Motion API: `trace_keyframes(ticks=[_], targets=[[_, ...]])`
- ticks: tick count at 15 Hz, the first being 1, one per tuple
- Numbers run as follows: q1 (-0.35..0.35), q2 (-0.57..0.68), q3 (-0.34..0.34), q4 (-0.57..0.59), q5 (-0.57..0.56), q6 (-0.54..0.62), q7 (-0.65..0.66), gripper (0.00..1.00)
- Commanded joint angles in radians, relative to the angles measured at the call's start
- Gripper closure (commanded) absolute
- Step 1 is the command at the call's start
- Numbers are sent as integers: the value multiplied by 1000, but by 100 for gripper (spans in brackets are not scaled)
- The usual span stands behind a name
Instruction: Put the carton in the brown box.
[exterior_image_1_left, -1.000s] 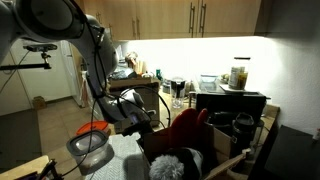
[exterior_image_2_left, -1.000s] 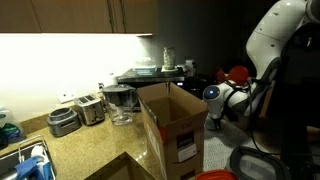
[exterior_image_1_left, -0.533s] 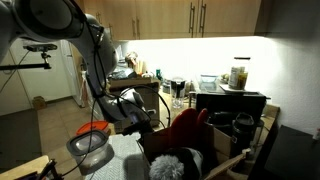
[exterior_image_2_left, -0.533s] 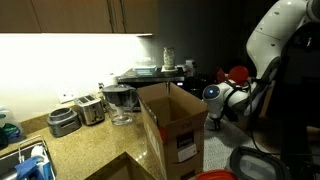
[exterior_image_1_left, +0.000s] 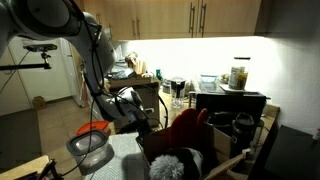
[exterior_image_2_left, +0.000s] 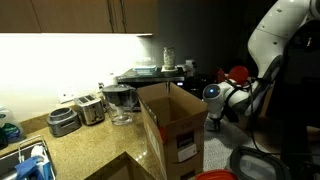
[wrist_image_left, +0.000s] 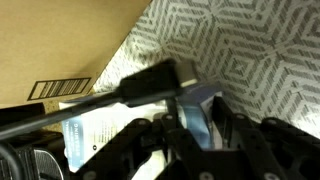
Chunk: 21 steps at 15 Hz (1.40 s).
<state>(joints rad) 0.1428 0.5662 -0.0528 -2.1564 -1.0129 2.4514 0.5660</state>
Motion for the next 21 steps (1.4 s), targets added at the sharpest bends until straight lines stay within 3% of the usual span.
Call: trace_keyframes(ticks=[1,5,13,21], targets=[[36,-130,-5,-103,-21,-18,91,85],[56,-256,11,-168,-50,-57,174,85],[36,-448,74,-254,-29,-95,161,85],[40,-567,128,-268,-48,-156,164,85]])
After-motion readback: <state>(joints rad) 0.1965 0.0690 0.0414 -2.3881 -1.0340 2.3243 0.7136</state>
